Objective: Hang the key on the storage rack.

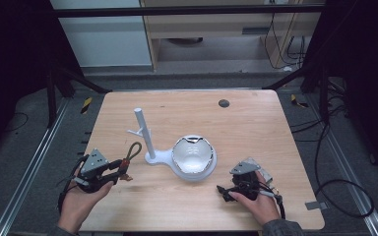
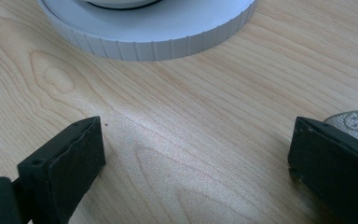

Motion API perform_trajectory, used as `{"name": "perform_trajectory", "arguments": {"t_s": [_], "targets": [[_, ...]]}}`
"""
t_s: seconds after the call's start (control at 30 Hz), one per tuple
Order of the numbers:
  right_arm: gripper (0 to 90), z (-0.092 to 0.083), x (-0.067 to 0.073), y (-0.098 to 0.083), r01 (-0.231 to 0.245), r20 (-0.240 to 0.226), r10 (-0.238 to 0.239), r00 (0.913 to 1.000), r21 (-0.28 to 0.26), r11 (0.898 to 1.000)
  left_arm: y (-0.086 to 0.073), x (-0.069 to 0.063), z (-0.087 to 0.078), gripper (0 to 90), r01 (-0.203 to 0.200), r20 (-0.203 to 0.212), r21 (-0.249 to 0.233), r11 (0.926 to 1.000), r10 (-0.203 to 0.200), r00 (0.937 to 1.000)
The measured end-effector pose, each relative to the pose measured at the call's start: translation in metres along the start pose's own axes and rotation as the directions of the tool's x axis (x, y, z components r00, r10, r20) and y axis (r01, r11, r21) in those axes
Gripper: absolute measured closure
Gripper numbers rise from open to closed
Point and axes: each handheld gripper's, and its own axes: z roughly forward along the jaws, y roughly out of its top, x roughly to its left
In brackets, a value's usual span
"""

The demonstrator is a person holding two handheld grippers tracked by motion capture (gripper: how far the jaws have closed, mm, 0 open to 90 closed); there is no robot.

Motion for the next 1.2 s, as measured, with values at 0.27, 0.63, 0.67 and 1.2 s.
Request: {"name": "perform_trajectory", "arguments": {"t_s": [0.27, 0.63, 0.67, 1.2], "targets": [[3.6, 0.0, 0.0, 0.0, 0.001, -0.001, -0.001, 1.0, 0.0, 1.0, 0.001, -0.004, -0.003, 66.1, 0.011, -0.008, -0.043, 0.999, -0.011, 0.9999], [3.6, 0.0, 0.0, 0.0, -0.005, 0.007, 0.005, 1.0, -0.001, 1.0, 0.003, -0.011, -0.01, 66.1, 0.011, 0.001, -0.108, 0.9941, -0.011, 0.9999], [3.6, 0.0, 0.0, 0.0, -0.005, 0.007, 0.005, 1.0, -0.001, 1.0, 0.003, -0.011, -0.01, 66.1, 0.011, -0.001, -0.115, 0.9934, -0.011, 0.9999], [3.6, 0.0, 0.001, 0.0, -0.008, 0.005, 0.008, 1.0, 0.0, 1.0, 0.016, -0.011, -0.015, 66.0, 0.053, -0.029, -0.206, 0.9772, -0.06, 0.9978]]}}
